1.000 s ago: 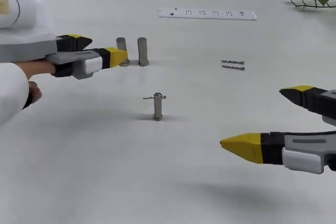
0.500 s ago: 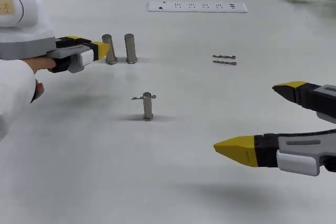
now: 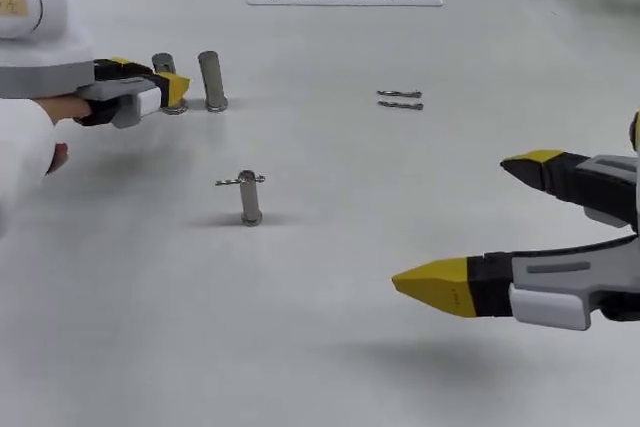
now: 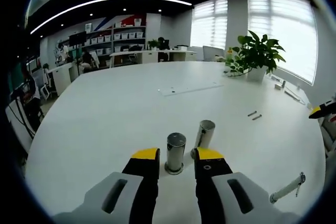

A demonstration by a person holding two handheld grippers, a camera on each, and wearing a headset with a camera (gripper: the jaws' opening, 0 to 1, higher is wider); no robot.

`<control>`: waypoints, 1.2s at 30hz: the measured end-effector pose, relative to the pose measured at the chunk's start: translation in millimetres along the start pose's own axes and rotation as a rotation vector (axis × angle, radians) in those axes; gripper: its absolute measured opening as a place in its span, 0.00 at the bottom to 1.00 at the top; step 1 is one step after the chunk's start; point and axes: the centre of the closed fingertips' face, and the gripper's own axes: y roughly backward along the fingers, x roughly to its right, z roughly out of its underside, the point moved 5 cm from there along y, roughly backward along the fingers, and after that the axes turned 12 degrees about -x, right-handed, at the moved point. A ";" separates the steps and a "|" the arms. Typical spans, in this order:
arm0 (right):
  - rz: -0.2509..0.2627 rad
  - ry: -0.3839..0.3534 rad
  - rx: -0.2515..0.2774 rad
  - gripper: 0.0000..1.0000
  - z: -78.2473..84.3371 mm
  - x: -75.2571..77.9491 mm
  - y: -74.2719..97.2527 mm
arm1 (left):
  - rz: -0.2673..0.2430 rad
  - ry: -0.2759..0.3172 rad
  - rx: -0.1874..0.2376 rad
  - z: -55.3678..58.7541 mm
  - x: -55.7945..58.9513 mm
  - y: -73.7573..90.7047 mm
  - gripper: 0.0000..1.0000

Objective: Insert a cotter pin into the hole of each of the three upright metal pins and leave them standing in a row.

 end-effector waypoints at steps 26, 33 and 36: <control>-0.020 -0.004 -0.009 0.96 8.5 -2.6 -0.6 | -0.033 -0.001 -0.031 3.3 1.8 -4.5 0.10; -0.018 -0.007 0.010 0.95 5.5 -3.1 1.4 | -0.033 -0.003 -0.045 1.0 -2.4 11.0 0.09; -0.015 0.000 0.012 0.95 4.2 -2.7 1.7 | -0.028 -0.003 -0.020 -6.0 1.6 24.7 0.09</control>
